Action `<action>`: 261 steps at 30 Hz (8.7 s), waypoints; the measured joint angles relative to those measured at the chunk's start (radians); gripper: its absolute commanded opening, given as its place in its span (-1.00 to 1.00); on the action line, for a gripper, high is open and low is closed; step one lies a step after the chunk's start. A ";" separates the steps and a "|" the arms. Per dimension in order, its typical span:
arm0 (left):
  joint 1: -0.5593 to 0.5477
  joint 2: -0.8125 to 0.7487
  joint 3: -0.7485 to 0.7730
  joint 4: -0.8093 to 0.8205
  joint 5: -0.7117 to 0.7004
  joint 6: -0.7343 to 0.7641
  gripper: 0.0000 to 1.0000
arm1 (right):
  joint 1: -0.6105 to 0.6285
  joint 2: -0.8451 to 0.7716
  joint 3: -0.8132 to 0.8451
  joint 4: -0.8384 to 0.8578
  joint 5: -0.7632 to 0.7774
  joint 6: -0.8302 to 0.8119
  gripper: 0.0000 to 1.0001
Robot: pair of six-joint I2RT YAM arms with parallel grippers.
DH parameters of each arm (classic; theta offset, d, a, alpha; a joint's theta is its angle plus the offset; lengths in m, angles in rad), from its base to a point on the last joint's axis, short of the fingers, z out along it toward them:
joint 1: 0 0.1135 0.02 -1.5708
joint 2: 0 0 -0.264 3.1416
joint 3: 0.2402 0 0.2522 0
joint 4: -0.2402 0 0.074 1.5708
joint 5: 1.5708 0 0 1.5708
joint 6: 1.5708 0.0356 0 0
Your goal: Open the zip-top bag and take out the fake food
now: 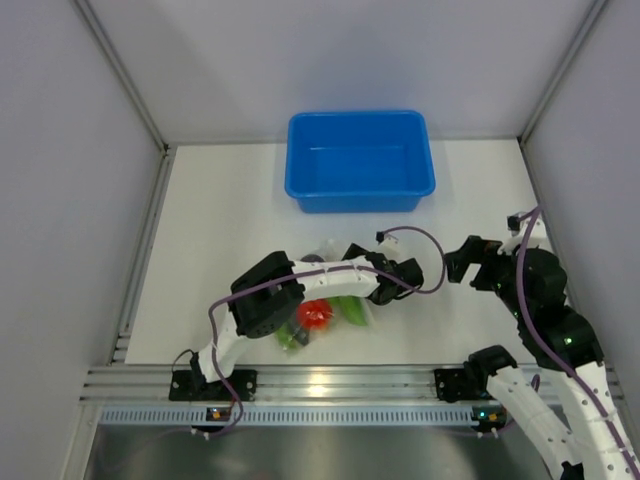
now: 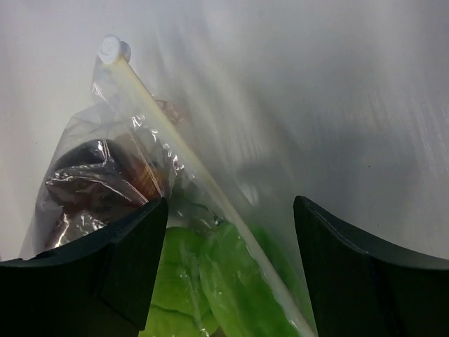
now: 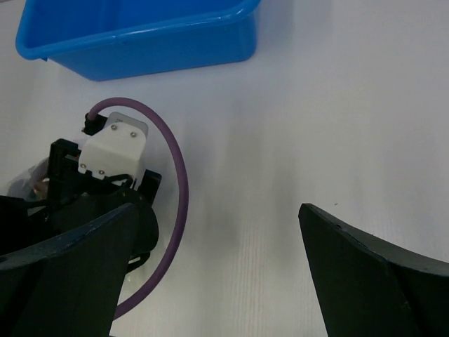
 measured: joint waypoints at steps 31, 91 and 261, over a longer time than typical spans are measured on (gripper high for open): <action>0.129 -0.431 -0.174 0.251 0.526 0.290 -1.00 | 0.000 -0.040 0.000 0.000 -0.037 0.000 0.99; 0.206 -0.943 -0.193 0.220 1.834 0.733 -1.00 | 0.002 -0.181 -0.184 0.842 -1.248 0.183 -0.19; 0.631 -0.983 -0.740 0.876 1.696 0.545 0.16 | 0.236 0.008 0.098 0.190 -0.370 -0.292 -1.00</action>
